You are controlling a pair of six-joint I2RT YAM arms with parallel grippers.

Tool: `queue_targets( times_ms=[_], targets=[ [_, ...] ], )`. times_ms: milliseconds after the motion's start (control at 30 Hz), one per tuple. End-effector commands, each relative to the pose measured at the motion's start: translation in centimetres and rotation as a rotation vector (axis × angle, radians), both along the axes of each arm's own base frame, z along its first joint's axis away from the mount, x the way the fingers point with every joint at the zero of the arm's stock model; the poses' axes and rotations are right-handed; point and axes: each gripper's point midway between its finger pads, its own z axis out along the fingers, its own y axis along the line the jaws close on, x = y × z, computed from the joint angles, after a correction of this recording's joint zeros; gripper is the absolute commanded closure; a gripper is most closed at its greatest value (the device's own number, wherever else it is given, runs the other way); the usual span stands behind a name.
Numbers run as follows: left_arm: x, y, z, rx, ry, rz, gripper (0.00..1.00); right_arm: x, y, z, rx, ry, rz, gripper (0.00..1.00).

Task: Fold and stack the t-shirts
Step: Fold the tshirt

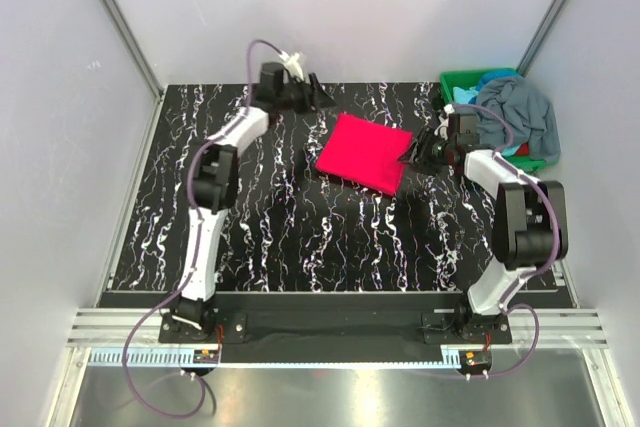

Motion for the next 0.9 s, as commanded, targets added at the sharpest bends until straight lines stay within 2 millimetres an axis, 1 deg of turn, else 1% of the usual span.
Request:
queue_targets(
  times_ms=[0, 33, 67, 100, 133, 167, 200, 233, 300, 333, 400, 433, 500, 533, 600, 667, 733, 767, 800, 867],
  targets=[
    [-0.5, 4.5, 9.5, 0.111, -0.268, -0.045, 0.35, -0.7, 0.1, 3.8, 0.014, -0.057, -0.006, 0.47],
    [-0.8, 4.8, 9.0, 0.117, -0.249, -0.049, 0.34, -0.8, 0.2, 4.6, 0.018, -0.075, -0.006, 0.46],
    [-1.4, 4.7, 8.4, 0.110, -0.224, -0.069, 0.34, -0.9, 0.3, 4.9, 0.031, -0.075, -0.009, 0.42],
    [-2.2, 4.5, 6.9, 0.107, -0.181, -0.083, 0.34, -0.9, 0.4, 5.3, 0.039, -0.081, -0.007, 0.41],
    [-2.8, 4.1, 6.0, 0.109, -0.161, -0.099, 0.34, -0.9, 0.6, 5.9, 0.048, -0.090, -0.007, 0.39],
    [-3.5, 3.3, 5.2, 0.118, -0.153, -0.116, 0.34, -1.0, 0.6, 6.1, 0.054, -0.090, -0.004, 0.34],
    [-3.9, 2.9, 4.4, 0.135, -0.153, -0.129, 0.34, -0.9, 0.7, 6.6, 0.059, -0.097, -0.004, 0.32],
    [-4.4, 2.7, 3.1, 0.147, -0.130, -0.136, 0.34, -0.8, 0.8, 7.4, 0.063, -0.114, 0.000, 0.29],
    [-4.8, 2.2, 1.7, 0.161, -0.108, -0.144, 0.34, -1.1, 0.8, 8.3, 0.060, -0.124, 0.005, 0.24],
    [-5.0, 2.2, 1.2, 0.164, -0.095, -0.143, 0.34, -1.1, 0.7, 9.3, 0.055, -0.150, 0.007, 0.24],
    [-5.2, 2.3, 0.3, 0.175, -0.082, -0.142, 0.34, -1.3, 0.6, 9.9, 0.049, -0.161, 0.008, 0.22],
    [-5.2, 2.4, -0.2, 0.184, -0.076, -0.139, 0.34, -1.6, 0.5, 10.6, 0.044, -0.181, 0.011, 0.21],
    [-5.5, 2.4, -1.2, 0.204, -0.064, -0.142, 0.34, -1.8, 0.5, 10.9, 0.043, -0.188, 0.011, 0.20],
    [-5.6, 2.5, -2.0, 0.211, -0.048, -0.143, 0.34, -2.0, 0.5, 11.1, 0.043, -0.191, 0.011, 0.19],
    [-5.8, 2.4, -2.8, 0.215, -0.034, -0.153, 0.35, -1.9, 0.5, 11.2, 0.043, -0.197, 0.013, 0.19],
    [-6.0, 1.8, -3.8, 0.226, -0.021, -0.165, 0.35, -1.9, 0.5, 11.3, 0.046, -0.196, 0.012, 0.19],
    [-6.4, 1.6, -4.8, 0.242, -0.005, -0.177, 0.36, -1.9, 0.5, 11.3, 0.046, -0.195, 0.010, 0.20],
    [-6.6, 1.4, -5.5, 0.256, 0.004, -0.180, 0.36, -1.9, 0.5, 11.3, 0.046, -0.198, 0.012, 0.20],
    [-6.6, 1.3, -5.8, 0.262, 0.005, -0.181, 0.36, -1.9, 0.5, 11.3, 0.046, -0.198, 0.012, 0.19],
    [-6.6, 1.0, -6.6, 0.271, 0.018, -0.177, 0.39, -1.9, 0.5, 11.4, 0.045, -0.199, 0.011, 0.20]
  ],
)
